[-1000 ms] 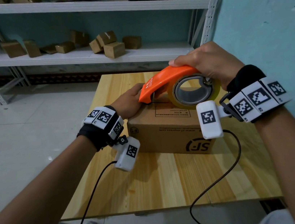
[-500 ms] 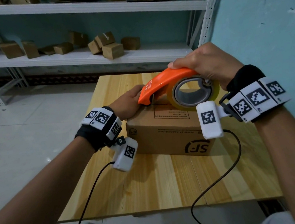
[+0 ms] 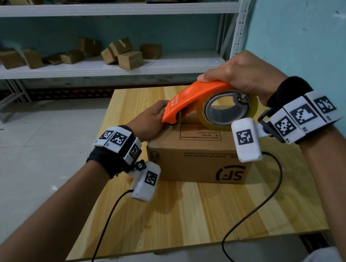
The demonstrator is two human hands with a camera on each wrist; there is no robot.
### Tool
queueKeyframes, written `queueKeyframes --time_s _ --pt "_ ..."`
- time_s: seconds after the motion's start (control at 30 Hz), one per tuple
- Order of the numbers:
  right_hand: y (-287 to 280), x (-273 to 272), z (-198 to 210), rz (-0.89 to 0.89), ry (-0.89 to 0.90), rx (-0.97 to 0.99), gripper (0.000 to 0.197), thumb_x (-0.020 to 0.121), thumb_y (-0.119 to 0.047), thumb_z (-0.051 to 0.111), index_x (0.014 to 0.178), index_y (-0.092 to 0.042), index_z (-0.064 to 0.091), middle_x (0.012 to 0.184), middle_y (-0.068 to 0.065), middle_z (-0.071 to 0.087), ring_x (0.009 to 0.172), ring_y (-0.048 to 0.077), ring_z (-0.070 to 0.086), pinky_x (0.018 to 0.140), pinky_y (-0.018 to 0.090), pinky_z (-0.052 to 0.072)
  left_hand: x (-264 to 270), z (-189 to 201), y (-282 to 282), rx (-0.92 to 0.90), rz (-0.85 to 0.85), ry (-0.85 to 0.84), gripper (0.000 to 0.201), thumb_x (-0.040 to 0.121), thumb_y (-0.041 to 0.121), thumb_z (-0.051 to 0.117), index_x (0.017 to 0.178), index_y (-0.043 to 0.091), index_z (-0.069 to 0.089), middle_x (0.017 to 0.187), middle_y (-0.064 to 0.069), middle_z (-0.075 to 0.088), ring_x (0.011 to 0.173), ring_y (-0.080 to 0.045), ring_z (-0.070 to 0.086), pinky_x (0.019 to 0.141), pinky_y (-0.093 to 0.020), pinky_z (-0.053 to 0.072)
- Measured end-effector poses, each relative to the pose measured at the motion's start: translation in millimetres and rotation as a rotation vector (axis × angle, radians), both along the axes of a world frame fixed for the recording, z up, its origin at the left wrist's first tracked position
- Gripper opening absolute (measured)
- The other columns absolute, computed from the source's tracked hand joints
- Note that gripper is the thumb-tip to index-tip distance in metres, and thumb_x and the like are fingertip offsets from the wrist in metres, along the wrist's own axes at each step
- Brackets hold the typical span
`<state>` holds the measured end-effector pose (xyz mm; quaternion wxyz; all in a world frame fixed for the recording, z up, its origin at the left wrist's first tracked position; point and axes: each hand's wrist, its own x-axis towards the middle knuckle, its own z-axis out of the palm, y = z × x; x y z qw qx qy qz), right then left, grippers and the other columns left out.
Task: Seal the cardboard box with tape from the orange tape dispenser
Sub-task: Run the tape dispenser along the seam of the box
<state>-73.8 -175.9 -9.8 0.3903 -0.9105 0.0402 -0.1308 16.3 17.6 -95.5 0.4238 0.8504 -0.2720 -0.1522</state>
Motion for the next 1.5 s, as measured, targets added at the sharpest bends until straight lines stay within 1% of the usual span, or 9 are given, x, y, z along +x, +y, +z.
queueKeyframes --time_s 0.23,0.33,0.47,0.7,0.97,1.1,1.23,1.37,1.5 --pt "-3 -3 3 0.021 0.011 -0.029 0.060 0.079 -0.053 0.072 0.087 0.007 0.071 0.070 0.019 0.063 0.066 0.023 0.059 0.074 0.033 0.048 -3 2 0 0.012 0.005 0.009 0.038 0.103 0.034 0.036 0.139 0.021 0.040 0.135 -0.008 0.050 0.122 -0.023 0.048 0.107 -0.048 0.037" --pt "-5 -5 4 0.013 0.008 -0.048 0.060 0.081 -0.052 0.072 0.087 0.008 0.071 0.070 0.016 0.062 0.065 0.023 0.058 0.072 0.029 0.046 -5 4 -1 0.020 0.010 0.004 0.039 0.104 0.035 0.033 0.140 0.022 0.038 0.136 -0.007 0.049 0.121 -0.022 0.048 0.105 -0.043 0.039" --pt "-16 -13 8 -0.028 0.008 -0.069 0.062 0.080 -0.053 0.072 0.092 0.008 0.072 0.083 0.028 0.067 0.067 0.023 0.059 0.071 0.029 0.045 -5 2 -1 0.051 0.027 -0.017 0.042 0.104 0.037 0.031 0.143 0.023 0.036 0.136 -0.005 0.049 0.116 -0.020 0.050 0.098 -0.037 0.043" --pt "-25 -23 8 -0.050 0.003 -0.064 0.060 0.082 -0.051 0.071 0.092 0.008 0.073 0.083 0.025 0.069 0.065 0.020 0.061 0.069 0.024 0.047 -9 5 -2 0.079 0.033 -0.021 0.042 0.104 0.036 0.029 0.144 0.024 0.033 0.137 -0.008 0.047 0.119 -0.023 0.050 0.104 -0.044 0.040" --pt "-38 -31 10 -0.063 0.007 -0.021 0.055 0.080 -0.048 0.074 0.087 0.006 0.074 0.075 0.020 0.070 0.060 0.016 0.062 0.067 0.024 0.047 -10 6 -3 0.083 0.035 -0.003 0.041 0.104 0.035 0.029 0.144 0.025 0.033 0.135 -0.008 0.047 0.116 -0.022 0.050 0.097 -0.038 0.043" --pt "-42 -35 10 -0.062 0.009 -0.014 0.056 0.080 -0.049 0.073 0.093 0.006 0.074 0.084 0.024 0.070 0.068 0.022 0.063 0.070 0.027 0.047 -12 7 -4 0.078 0.036 -0.004 0.042 0.104 0.035 0.029 0.144 0.024 0.033 0.136 -0.008 0.047 0.117 -0.022 0.050 0.100 -0.038 0.041" --pt "-43 -37 8 -0.067 0.007 -0.008 0.060 0.081 -0.049 0.072 0.092 0.010 0.071 0.078 0.024 0.068 0.064 0.019 0.061 0.066 0.024 0.046 -13 7 -6 0.075 0.037 -0.011 0.042 0.104 0.035 0.028 0.144 0.024 0.033 0.134 -0.007 0.047 0.110 -0.018 0.050 0.090 -0.032 0.041" --pt "-44 -36 2 -0.088 -0.033 0.063 0.056 0.083 -0.046 0.072 0.093 0.010 0.071 0.084 0.028 0.068 0.065 0.021 0.061 0.073 0.028 0.048 -12 7 -6 0.072 0.034 -0.014 0.041 0.104 0.034 0.029 0.143 0.024 0.034 0.133 -0.006 0.047 0.107 -0.017 0.049 0.087 -0.030 0.040" --pt "-42 -33 -3 -0.110 -0.051 0.133 0.050 0.083 -0.042 0.073 0.094 0.008 0.072 0.076 0.020 0.066 0.062 0.017 0.061 0.073 0.028 0.047 -11 9 -4 0.084 0.022 -0.039 0.038 0.104 0.032 0.029 0.141 0.028 0.040 0.133 -0.004 0.047 0.109 -0.017 0.047 0.091 -0.032 0.039"
